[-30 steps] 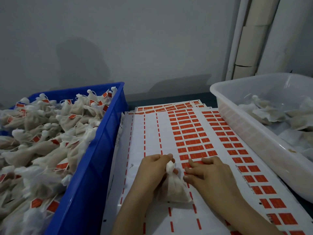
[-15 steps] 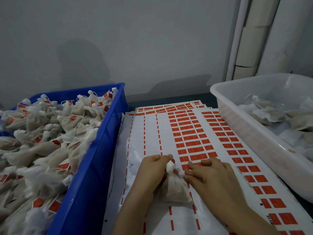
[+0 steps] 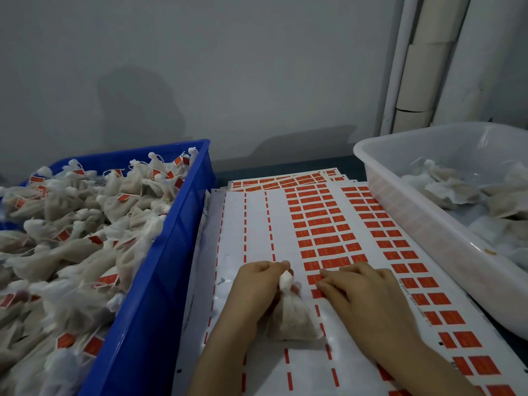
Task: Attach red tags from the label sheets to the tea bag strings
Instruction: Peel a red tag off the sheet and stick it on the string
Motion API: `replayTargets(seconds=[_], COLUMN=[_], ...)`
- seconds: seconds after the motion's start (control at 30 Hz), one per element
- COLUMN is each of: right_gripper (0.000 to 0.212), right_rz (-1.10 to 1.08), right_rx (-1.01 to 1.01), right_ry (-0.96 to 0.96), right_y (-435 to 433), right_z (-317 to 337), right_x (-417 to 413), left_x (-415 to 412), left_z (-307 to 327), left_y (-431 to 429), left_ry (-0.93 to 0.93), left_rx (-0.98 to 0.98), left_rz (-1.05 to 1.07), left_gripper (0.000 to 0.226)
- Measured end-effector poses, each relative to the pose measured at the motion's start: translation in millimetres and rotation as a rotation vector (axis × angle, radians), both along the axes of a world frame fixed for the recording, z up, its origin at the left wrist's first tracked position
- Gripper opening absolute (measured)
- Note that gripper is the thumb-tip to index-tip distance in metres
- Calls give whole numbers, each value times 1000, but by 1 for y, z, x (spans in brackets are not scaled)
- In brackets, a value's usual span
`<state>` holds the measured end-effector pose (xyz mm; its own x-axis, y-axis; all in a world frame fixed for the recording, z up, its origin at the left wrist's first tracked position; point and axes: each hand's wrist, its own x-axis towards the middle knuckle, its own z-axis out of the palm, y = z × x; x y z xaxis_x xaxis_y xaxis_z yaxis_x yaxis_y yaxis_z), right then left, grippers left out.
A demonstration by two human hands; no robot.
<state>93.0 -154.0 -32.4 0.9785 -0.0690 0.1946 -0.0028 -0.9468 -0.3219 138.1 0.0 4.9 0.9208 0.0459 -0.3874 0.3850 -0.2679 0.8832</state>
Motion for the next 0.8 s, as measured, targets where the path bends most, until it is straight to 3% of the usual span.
replayTargets(seconds=[0.17, 0.3, 0.47, 0.8], right_gripper=[32, 43, 40, 34], right_rz=[31, 61, 45, -8], right_rx=[69, 27, 62, 93], right_ry=[31, 67, 54, 62], right_y=[-6, -3, -1, 7], right_z=[-2, -2, -2, -4], right_x=[1, 0, -1, 1], left_x=[0, 0, -3, -3], left_z=[0, 1, 1, 2], left_y=[0, 0, 0, -2], left_ry=[6, 7, 10, -16], left_rx=[0, 11, -70, 25], left_rz=[-6, -21, -62, -27], left_gripper=[19, 22, 18, 25])
